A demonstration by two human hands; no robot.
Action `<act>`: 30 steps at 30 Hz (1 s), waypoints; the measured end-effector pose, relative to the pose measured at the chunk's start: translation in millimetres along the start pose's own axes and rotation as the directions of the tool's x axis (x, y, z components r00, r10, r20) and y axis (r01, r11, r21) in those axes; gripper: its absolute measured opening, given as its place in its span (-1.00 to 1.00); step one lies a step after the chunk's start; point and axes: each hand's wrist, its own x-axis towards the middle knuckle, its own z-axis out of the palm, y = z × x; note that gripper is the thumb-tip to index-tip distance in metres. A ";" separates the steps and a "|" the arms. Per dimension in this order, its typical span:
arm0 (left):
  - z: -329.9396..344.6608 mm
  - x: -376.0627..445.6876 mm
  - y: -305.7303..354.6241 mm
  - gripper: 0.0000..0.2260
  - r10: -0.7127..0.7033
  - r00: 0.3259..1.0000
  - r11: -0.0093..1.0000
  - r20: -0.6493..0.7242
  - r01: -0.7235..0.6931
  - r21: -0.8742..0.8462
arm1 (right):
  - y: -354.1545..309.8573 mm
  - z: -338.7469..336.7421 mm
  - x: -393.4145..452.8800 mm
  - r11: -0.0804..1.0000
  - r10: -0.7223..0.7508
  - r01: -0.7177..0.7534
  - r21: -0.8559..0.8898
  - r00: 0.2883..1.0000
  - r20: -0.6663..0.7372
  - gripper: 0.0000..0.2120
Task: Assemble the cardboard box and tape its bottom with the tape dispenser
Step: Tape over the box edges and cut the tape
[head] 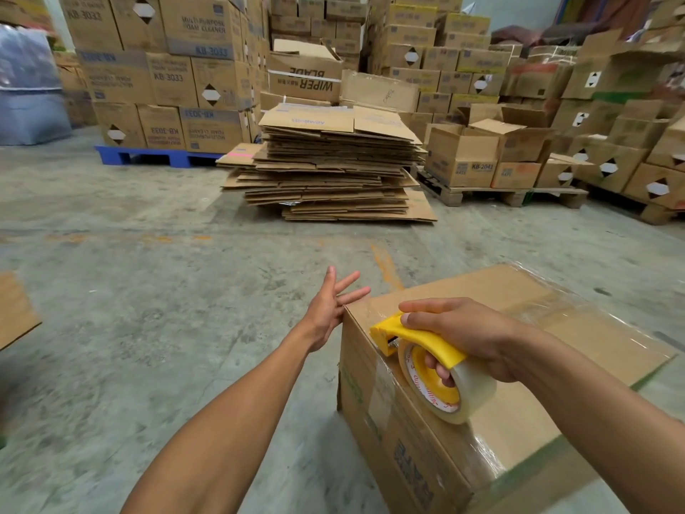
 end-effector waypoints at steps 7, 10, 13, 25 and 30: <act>2.6 -2.7 -16.6 -0.40 -0.051 0.999 0.997 0.003 0.051 0.063 | -0.1 -1.5 1.0 1.000 0.013 -0.013 0.008 1.000 -0.007 -0.66; 3.0 -1.7 -17.1 -0.37 -0.060 0.998 0.996 -0.002 0.060 0.069 | 0.1 -1.2 1.4 1.000 0.012 -0.012 0.003 1.000 -0.013 -0.66; 7.6 -6.6 -13.5 -0.44 0.045 0.997 0.968 -0.062 -0.028 0.251 | -0.7 -1.0 1.3 1.000 0.016 -0.016 0.003 1.000 -0.023 -0.67; 1.7 -47.8 -27.8 -0.49 0.470 0.695 0.075 0.544 -0.646 0.759 | -3.6 1.4 4.1 0.998 0.038 -0.038 -0.049 0.999 -0.014 -0.78; -2.2 -47.2 -21.7 -0.40 0.422 0.706 0.081 0.569 -0.654 0.752 | -5.5 0.1 12.4 0.980 0.151 -0.140 -0.143 0.987 0.064 -0.66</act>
